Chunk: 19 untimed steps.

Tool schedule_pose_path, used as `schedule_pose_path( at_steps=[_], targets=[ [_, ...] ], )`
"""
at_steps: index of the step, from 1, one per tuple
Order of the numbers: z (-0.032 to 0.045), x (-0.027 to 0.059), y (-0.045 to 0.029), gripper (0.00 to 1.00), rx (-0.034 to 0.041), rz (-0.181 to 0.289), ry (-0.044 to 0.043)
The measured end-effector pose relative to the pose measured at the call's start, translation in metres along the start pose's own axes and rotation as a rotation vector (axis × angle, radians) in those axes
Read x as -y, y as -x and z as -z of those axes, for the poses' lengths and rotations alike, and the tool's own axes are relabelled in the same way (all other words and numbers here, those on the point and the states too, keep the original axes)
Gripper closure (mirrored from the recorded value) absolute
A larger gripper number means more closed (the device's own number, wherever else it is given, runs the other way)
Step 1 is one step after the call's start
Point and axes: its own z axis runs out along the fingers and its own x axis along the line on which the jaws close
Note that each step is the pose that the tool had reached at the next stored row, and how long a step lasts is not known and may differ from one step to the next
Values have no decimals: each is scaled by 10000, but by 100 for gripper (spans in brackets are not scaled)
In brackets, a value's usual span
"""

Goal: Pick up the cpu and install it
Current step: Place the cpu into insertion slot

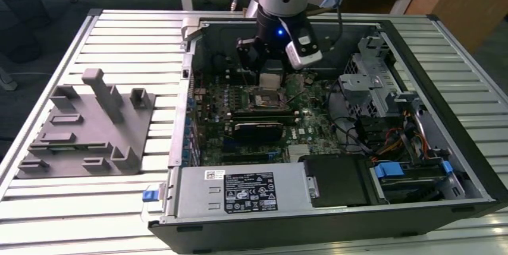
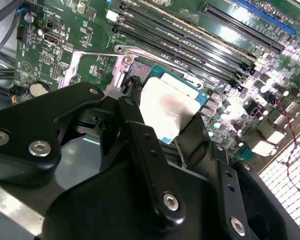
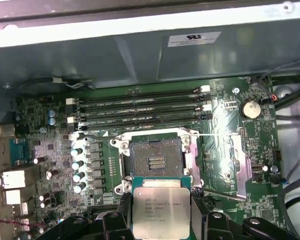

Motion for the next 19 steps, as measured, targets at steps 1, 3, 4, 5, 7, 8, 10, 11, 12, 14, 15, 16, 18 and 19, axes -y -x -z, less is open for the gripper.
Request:
schedule_pose_path(
  at_steps=[1,3,4,5,7,8,10,11,12,14,15,16,18,19],
  targets=[
    [0,0,0,45,3,-104,1],
    [-1,0,0,45,9,-327,4],
    [-1,0,0,45,12,-444,5],
    [-1,0,0,45,15,-559,6],
    [-1,0,0,45,22,-794,8],
    [-2,0,0,45,25,-913,9],
    [-2,0,0,45,38,-1384,14],
    [-2,0,0,45,41,-1497,15],
    [-2,0,0,45,44,-1623,16],
    [-3,0,0,45,52,-1905,19],
    [-3,0,0,45,56,-2031,20],
    [-3,0,0,45,60,-2184,21],
    [-3,0,0,45,67,-2461,24],
    [-3,0,0,45,71,-2583,25]
  ],
)
